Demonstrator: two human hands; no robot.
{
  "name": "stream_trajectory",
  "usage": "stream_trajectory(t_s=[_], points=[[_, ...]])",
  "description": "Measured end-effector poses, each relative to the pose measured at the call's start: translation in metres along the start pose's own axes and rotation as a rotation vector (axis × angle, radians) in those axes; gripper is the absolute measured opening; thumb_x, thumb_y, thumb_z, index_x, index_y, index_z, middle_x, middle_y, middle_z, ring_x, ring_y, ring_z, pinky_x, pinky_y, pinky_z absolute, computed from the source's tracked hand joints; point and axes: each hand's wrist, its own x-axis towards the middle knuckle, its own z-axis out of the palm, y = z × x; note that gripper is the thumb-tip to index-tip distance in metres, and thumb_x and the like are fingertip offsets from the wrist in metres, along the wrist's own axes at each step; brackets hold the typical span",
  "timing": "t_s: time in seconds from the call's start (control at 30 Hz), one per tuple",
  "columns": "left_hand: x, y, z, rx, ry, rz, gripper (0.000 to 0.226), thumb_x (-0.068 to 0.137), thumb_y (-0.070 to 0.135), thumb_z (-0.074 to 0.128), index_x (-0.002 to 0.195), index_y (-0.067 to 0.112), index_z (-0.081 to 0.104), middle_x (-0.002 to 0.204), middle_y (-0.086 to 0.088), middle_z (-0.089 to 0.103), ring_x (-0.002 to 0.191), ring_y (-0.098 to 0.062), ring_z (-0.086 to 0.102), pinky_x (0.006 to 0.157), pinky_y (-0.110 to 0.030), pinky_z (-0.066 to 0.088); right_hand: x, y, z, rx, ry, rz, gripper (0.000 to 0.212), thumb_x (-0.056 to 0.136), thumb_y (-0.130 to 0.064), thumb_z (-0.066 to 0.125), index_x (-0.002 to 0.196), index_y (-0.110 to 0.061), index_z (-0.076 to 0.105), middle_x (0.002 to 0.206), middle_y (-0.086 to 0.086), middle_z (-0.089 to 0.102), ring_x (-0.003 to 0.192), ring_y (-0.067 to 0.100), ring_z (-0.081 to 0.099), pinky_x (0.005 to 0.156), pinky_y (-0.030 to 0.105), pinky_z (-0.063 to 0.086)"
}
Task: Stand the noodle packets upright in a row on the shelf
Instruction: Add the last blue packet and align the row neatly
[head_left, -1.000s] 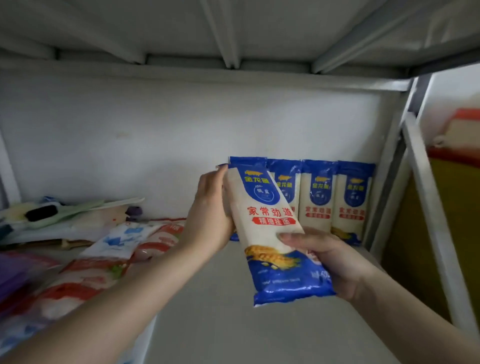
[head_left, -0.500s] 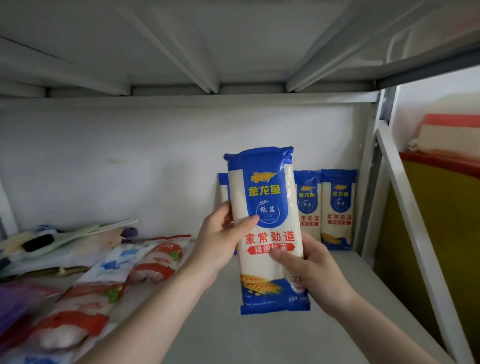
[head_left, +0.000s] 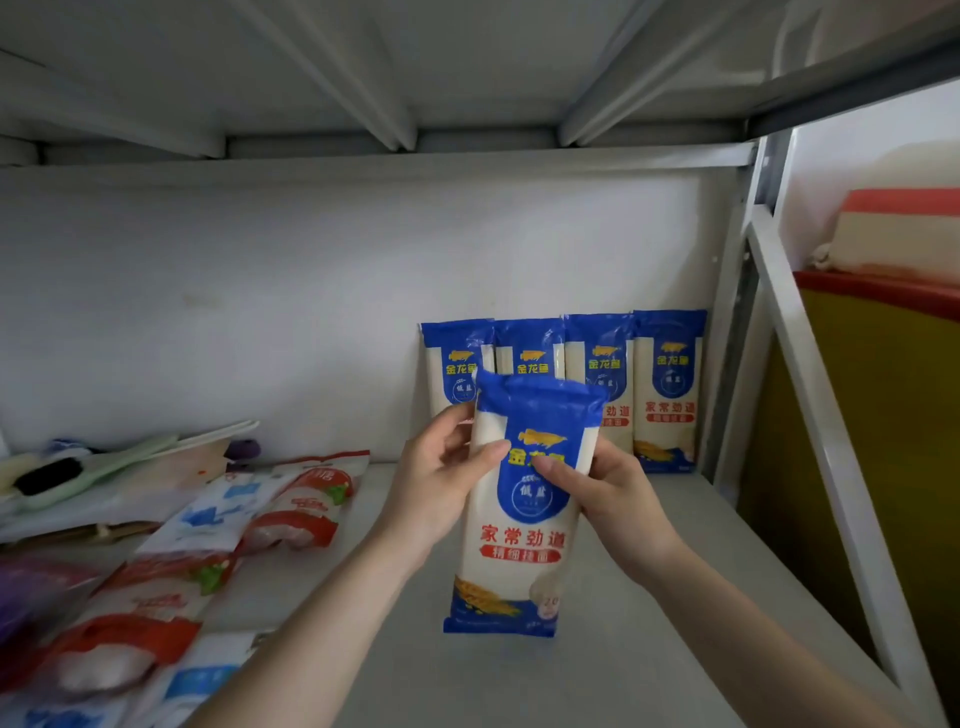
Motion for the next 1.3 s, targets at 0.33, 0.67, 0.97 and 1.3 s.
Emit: stream_trajectory(t_s=[0.33, 0.67, 0.97, 1.3], points=[[0.016, 0.001, -0.013, 0.035, 0.066, -0.001, 0.022, 0.086, 0.019, 0.063, 0.107, 0.011, 0.063, 0.099, -0.001, 0.074, 0.087, -0.017, 0.072, 0.065, -0.027, 0.057, 0.013, -0.009, 0.007, 0.028, -0.007, -0.014, 0.03, 0.081, -0.021, 0.065, 0.109, -0.012, 0.063, 0.102, 0.003, 0.074, 0.09, 0.02, 0.072, 0.074, 0.035, 0.06], [0.028, 0.013, -0.021, 0.012, 0.126, -0.003, 0.013, 0.086, 0.018, 0.064, 0.092, 0.01, 0.071, 0.094, -0.001, 0.075, 0.088, -0.017, 0.072, 0.071, -0.034, 0.06, 0.021, -0.034, 0.004, -0.001, 0.042, -0.048, 0.011, 0.088, -0.026, 0.06, 0.083, -0.018, 0.067, 0.088, -0.001, 0.076, 0.08, 0.016, 0.074, 0.061, 0.025, 0.06], [0.025, 0.007, -0.013, -0.067, 0.171, -0.002, 0.021, 0.09, 0.027, 0.058, 0.096, 0.01, 0.068, 0.089, 0.006, 0.076, 0.083, -0.011, 0.072, 0.066, -0.025, 0.058, 0.03, -0.037, 0.008, 0.009, 0.048, -0.012, 0.021, 0.092, -0.034, 0.053, 0.081, -0.02, 0.065, 0.087, -0.002, 0.076, 0.078, 0.013, 0.073, 0.065, 0.027, 0.06], [-0.022, -0.081, -0.017, 0.232, -0.184, -0.379, 0.046, 0.073, -0.003, 0.074, 0.104, 0.026, 0.057, 0.106, 0.005, 0.068, 0.103, -0.015, 0.065, 0.088, -0.035, 0.055, 0.009, 0.001, -0.006, -0.255, -0.129, 0.085, 0.022, 0.082, -0.023, 0.067, 0.103, -0.021, 0.063, 0.096, -0.008, 0.074, 0.089, 0.008, 0.071, 0.076, 0.03, 0.059]])
